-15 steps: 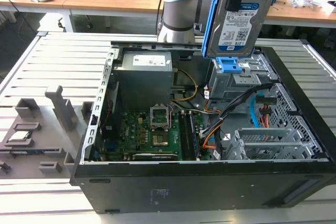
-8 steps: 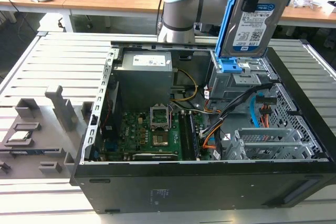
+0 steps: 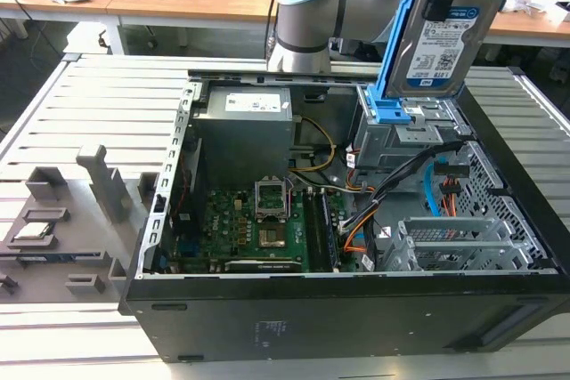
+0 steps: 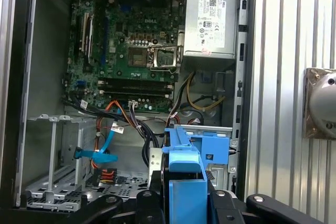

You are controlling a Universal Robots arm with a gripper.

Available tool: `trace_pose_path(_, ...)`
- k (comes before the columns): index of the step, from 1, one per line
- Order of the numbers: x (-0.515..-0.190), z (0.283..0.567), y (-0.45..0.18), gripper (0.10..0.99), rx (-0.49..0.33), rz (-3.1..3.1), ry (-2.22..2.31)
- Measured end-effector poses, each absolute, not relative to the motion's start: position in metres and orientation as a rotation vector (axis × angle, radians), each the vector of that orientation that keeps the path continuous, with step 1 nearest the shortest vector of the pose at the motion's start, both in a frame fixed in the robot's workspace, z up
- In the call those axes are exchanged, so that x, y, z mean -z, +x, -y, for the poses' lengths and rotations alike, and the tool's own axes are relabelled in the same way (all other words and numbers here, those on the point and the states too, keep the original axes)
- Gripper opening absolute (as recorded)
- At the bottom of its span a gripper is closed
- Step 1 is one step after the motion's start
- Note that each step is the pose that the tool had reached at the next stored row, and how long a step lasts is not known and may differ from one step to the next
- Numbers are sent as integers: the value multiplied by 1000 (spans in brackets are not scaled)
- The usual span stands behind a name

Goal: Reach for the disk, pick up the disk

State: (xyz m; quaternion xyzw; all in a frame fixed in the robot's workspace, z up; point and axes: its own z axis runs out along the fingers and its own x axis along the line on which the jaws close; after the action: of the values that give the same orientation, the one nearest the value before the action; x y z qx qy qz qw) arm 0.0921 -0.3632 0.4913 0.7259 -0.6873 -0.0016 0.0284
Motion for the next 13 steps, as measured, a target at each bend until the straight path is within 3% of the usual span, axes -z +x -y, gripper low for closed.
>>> trace_pose_path(13, -491, 398, 92, 369, 3, 2120, 2239)
